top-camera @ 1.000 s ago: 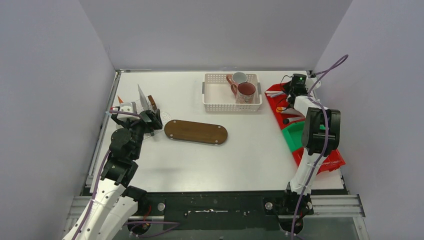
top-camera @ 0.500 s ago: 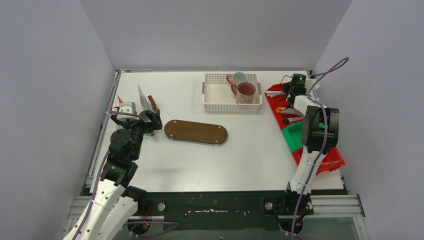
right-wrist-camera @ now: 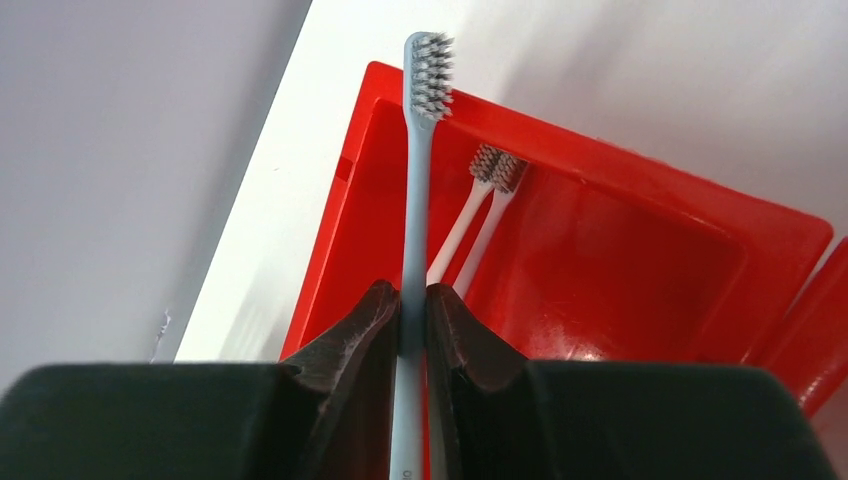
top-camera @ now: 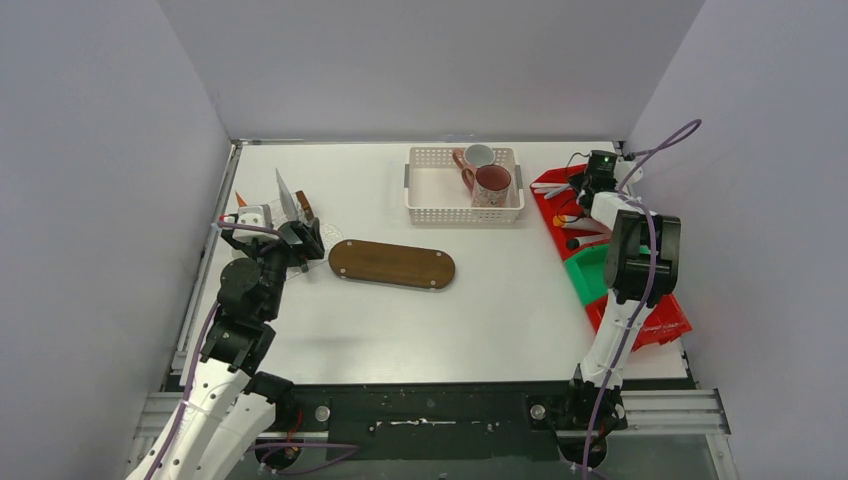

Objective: Prepare toiletry sets of a toothbrush and toothpaste on the tray
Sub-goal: Pick up the toothbrush from the storage box.

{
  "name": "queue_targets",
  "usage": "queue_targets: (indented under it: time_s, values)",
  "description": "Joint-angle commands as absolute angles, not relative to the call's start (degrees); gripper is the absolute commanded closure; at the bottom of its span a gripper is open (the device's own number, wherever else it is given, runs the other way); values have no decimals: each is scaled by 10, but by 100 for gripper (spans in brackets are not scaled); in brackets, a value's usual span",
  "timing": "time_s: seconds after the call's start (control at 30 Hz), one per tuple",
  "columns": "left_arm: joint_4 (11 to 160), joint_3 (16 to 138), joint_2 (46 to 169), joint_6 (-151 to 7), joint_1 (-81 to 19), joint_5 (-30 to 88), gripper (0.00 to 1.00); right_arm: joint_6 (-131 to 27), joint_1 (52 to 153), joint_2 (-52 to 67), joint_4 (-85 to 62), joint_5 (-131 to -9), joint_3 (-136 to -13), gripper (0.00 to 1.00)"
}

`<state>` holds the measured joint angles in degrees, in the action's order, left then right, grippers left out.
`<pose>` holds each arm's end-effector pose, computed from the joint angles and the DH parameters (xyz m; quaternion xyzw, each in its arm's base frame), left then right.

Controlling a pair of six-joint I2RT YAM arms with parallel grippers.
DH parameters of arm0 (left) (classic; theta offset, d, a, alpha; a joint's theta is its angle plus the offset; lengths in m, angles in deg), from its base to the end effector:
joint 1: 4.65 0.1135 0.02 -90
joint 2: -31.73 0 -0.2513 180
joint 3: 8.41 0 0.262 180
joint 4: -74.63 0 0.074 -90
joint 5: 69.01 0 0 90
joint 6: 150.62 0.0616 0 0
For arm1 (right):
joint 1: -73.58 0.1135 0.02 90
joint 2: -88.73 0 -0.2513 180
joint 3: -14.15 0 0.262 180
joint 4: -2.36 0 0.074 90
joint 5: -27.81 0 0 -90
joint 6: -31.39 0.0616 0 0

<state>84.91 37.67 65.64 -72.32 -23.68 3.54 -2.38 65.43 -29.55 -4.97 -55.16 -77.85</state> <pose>0.1953 -0.0478 0.3133 -0.0649 0.6929 -0.0865 0.7129 0.4805 -0.0764 0.1440 0.4931 0.7290 0.1428 0.4527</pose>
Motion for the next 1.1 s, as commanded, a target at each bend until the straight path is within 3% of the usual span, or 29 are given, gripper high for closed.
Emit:
queue_targets:
  time_s: [0.0, 0.13, 0.67, 1.07]
  values:
    - [835, 400, 650, -717, -234, 46, 3, -30, 649, -302, -51, -557, -786, 91]
    - [835, 399, 649, -717, -233, 48, 3, -41, 648, -285, -47, -563, -782, 100]
    - [836, 398, 637, -735, -236, 59, 3, -109, 652, -138, 29, -664, -681, 100]
    - [912, 439, 649, -804, -240, 135, 3, -204, 689, 70, 70, -772, -529, 100]
